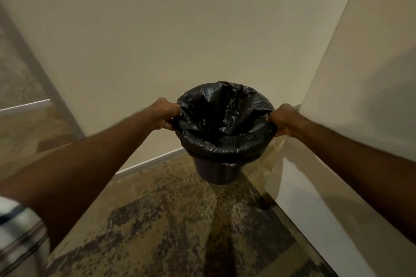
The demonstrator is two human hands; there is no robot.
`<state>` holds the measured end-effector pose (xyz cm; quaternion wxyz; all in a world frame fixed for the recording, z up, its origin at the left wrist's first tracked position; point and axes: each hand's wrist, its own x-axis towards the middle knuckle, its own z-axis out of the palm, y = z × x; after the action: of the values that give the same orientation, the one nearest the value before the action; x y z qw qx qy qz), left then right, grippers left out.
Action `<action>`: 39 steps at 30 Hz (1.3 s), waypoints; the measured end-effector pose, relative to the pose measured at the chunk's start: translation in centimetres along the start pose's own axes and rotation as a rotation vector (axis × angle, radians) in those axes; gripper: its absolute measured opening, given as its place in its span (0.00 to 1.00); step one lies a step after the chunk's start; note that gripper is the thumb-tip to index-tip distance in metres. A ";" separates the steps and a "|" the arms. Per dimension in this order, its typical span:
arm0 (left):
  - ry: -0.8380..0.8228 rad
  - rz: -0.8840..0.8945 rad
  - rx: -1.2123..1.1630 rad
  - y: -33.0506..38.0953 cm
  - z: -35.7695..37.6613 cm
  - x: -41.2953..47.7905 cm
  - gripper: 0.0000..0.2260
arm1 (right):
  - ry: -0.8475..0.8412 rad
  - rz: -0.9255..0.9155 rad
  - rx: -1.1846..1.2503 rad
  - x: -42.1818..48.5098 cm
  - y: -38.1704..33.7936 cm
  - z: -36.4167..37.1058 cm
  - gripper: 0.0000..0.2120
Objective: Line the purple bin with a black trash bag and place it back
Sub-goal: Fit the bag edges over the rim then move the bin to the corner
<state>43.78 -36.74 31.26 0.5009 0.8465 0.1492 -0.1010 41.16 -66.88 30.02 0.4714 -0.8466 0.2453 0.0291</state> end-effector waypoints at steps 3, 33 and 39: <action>-0.036 -0.023 0.040 -1.5 2.3 4.3 0.13 | 0.080 0.028 -0.037 3.5 1.3 2.2 0.02; 0.178 0.502 0.475 -7.2 5.5 7.5 0.28 | 0.216 -0.407 -0.376 3.5 5.9 9.4 0.32; 0.115 0.793 1.001 -6.5 7.4 3.7 0.30 | 0.019 -0.527 -0.581 0.4 5.3 10.7 0.35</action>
<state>44.77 -39.69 21.20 0.0358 0.9730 -0.2136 0.0800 41.05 -60.68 19.83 0.2012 -0.9790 0.0051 -0.0324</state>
